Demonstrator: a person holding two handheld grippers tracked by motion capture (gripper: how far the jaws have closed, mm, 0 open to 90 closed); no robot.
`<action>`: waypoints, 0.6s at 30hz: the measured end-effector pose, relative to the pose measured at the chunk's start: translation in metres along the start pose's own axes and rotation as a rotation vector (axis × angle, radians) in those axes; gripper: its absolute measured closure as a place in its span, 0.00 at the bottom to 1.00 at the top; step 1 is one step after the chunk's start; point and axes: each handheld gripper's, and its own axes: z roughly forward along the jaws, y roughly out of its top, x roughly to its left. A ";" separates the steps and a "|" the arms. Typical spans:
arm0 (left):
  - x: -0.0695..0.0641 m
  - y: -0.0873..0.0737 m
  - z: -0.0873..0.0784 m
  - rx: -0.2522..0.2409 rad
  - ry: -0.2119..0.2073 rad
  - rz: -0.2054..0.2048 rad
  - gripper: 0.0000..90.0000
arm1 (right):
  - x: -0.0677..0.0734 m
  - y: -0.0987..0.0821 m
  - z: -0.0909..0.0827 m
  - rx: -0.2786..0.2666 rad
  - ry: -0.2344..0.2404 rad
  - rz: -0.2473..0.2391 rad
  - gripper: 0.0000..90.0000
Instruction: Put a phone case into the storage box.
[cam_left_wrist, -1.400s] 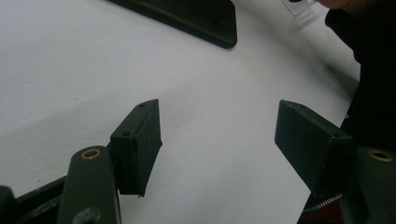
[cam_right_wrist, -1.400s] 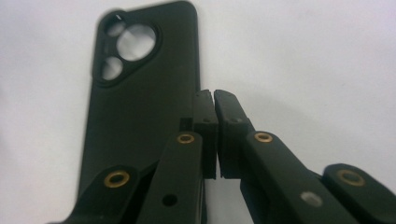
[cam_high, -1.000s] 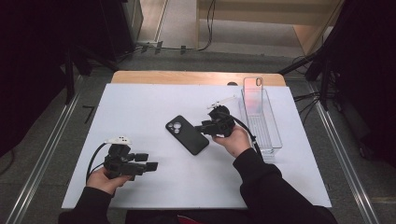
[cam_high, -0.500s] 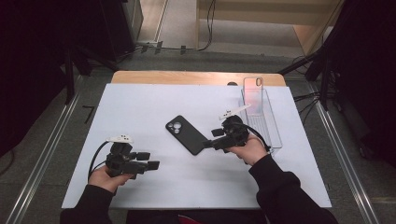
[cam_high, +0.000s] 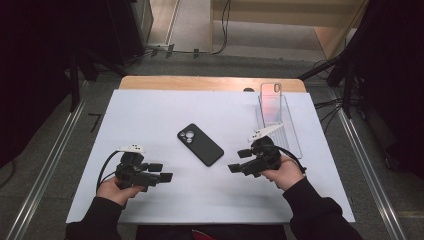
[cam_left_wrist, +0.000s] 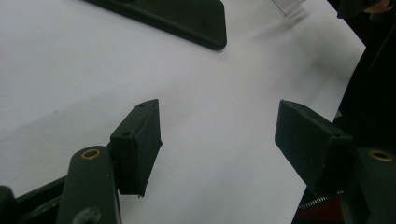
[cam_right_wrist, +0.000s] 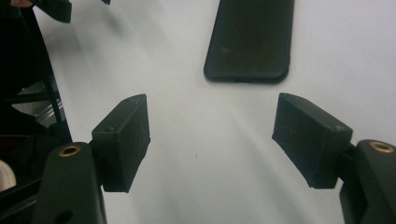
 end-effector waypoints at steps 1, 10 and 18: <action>0.000 0.000 0.000 0.000 -0.003 0.002 0.35 | 0.000 -0.003 -0.002 -0.002 -0.004 0.000 0.28; -0.003 0.001 0.002 0.007 -0.010 0.014 0.35 | -0.003 -0.031 -0.016 -0.010 -0.056 -0.006 0.28; -0.006 0.003 0.005 0.014 -0.020 0.025 0.35 | -0.007 -0.053 -0.026 -0.010 -0.058 0.002 0.28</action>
